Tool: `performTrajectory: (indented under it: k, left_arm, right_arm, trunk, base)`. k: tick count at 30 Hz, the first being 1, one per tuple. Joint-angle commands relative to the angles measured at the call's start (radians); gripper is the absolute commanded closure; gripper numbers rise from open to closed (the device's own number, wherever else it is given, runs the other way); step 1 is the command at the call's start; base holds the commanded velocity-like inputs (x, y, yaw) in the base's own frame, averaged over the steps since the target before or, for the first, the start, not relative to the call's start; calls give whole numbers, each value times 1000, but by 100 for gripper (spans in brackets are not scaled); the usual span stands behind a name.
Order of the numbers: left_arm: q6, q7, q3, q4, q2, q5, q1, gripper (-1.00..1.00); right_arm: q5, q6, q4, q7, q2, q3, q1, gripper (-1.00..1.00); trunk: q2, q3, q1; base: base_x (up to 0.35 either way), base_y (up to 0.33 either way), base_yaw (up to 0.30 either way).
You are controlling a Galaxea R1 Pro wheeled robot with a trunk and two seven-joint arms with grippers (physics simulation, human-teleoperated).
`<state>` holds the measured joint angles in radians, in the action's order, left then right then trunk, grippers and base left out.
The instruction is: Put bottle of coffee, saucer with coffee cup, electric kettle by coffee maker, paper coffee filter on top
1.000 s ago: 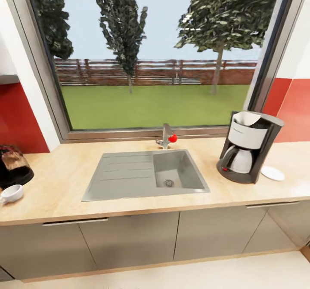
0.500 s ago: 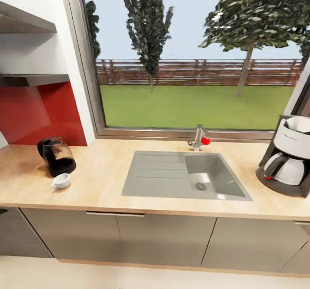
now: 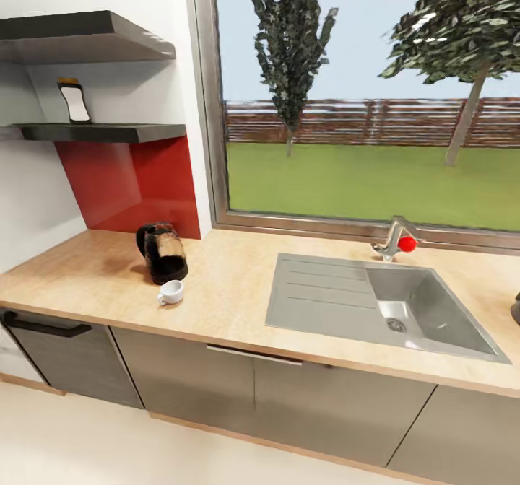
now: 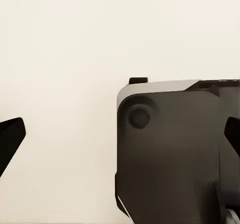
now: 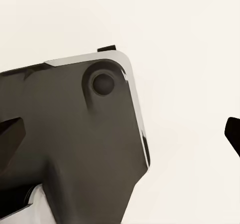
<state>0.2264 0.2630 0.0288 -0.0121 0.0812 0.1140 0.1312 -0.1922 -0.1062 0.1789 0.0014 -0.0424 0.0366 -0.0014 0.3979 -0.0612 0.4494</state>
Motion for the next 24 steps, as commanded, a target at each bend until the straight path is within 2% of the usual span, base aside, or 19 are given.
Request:
performTrajectory:
  k: [1,19,24]
  left_arm:
    - [2,5,3,1,0,10,1,-100]
    - [3,5,3,1,-8,10,1,-100]
    - [4,4,3,1,-13,9,2,-100]
  right_arm:
    - [-4,-3,1,0,0,3,0,-100]
    - [-4,-3,1,-3,0,3,0,-100]
    - [-4,-3,-1,-3,1,3,0,-100]
  trunk:
    - [2,-2,1]
    - [2,-2,1]
    - [2,-2,1]
  base:
    - [0,304,277]
    - [11,304,275]
    - [84,304,102]
